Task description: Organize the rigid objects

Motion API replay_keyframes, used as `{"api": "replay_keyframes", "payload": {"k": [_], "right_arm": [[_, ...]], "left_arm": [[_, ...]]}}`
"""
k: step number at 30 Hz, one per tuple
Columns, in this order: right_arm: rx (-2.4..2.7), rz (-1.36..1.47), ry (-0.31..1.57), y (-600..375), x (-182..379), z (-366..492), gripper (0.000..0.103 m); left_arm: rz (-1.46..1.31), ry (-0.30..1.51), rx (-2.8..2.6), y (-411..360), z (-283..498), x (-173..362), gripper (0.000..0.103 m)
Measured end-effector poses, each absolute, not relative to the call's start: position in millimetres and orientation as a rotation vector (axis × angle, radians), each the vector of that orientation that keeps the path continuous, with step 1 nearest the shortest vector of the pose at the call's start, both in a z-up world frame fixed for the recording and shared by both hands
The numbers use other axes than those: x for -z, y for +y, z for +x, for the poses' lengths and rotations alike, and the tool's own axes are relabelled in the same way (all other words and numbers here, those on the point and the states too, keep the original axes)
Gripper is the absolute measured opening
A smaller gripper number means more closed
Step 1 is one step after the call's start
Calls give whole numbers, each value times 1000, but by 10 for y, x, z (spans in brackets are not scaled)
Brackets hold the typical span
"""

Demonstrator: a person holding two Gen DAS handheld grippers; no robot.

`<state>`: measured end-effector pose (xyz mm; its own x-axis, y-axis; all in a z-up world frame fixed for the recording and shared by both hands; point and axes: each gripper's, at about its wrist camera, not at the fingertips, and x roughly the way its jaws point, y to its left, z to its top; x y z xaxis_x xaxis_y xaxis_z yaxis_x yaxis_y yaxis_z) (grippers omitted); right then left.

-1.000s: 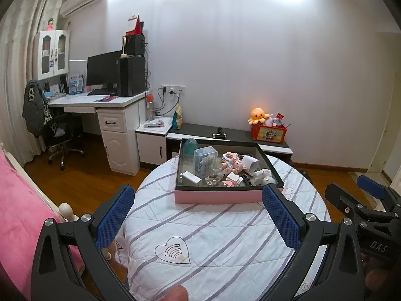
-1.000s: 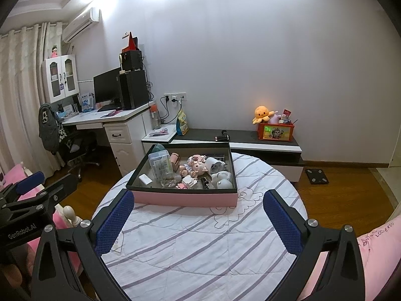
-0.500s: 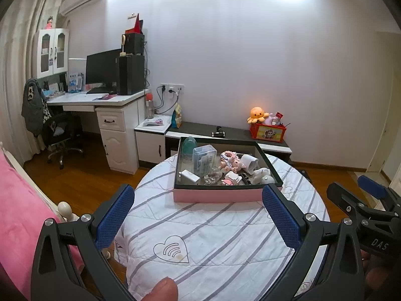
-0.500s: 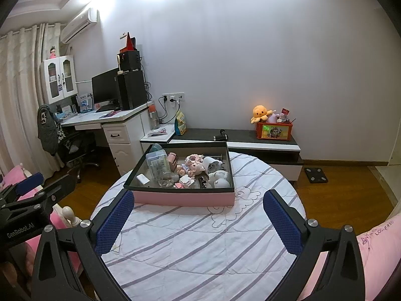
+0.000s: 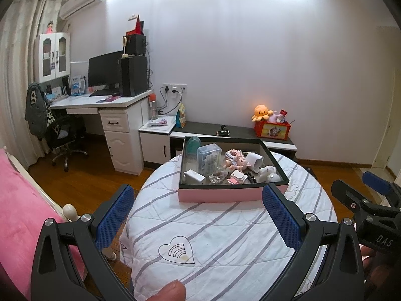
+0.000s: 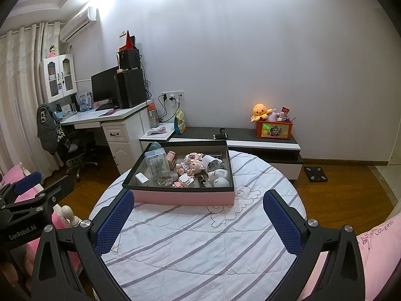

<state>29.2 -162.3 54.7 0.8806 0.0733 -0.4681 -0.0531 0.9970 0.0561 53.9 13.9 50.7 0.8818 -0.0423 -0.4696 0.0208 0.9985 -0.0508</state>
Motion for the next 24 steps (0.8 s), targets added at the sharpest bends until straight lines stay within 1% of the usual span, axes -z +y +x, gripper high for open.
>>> {"api": "replay_keyframes", "payload": {"k": [24], "right_arm": [[-57,45,496,-1606,-486,373,103]], "left_arm": [[-40,476,27,123,555,-492,103]]}}
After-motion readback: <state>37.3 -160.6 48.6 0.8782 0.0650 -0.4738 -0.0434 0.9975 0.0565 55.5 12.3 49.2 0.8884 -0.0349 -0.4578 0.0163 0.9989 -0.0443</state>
